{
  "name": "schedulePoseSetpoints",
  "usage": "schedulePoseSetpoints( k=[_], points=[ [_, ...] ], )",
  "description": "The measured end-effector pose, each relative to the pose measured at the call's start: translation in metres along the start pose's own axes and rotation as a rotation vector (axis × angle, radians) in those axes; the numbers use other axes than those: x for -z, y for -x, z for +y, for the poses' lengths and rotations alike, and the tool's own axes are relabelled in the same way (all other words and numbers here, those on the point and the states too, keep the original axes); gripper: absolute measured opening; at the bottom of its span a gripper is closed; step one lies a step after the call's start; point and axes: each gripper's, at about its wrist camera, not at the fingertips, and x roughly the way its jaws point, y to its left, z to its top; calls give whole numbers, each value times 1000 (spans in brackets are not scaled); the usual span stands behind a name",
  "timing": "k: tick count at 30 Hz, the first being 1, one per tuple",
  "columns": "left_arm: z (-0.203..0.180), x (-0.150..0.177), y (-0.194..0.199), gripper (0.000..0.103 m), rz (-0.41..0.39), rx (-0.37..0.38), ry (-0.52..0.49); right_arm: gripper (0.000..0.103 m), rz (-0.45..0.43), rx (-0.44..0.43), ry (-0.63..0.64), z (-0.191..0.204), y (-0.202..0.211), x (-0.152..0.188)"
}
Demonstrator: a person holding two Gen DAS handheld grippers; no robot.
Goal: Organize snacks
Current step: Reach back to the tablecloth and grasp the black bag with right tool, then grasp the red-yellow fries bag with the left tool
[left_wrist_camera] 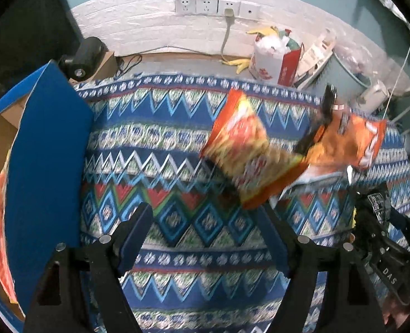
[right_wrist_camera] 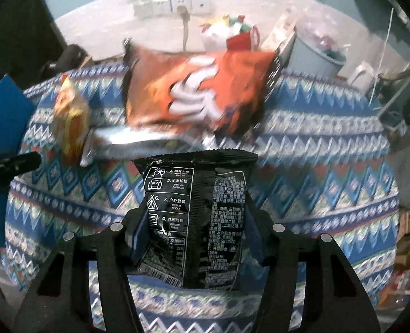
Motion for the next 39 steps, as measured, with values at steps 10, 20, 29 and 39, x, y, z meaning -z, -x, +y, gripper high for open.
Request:
schedulePoseSetpoints(
  k=[10, 20, 29, 39],
  points=[
    [-15, -31, -11, 80, 0, 45, 92, 58, -67, -13, -16, -32, 7, -22],
    [-29, -47, -43, 81, 48, 46, 108, 58, -89, -8, 38, -23, 7, -28],
    [-33, -39, -50, 59, 39, 25, 44, 58, -107, -14, 40, -21, 10, -40],
    [-27, -24, -28, 50, -6, -12, -34, 58, -135, 8, 72, -15, 19, -45]
  ],
)
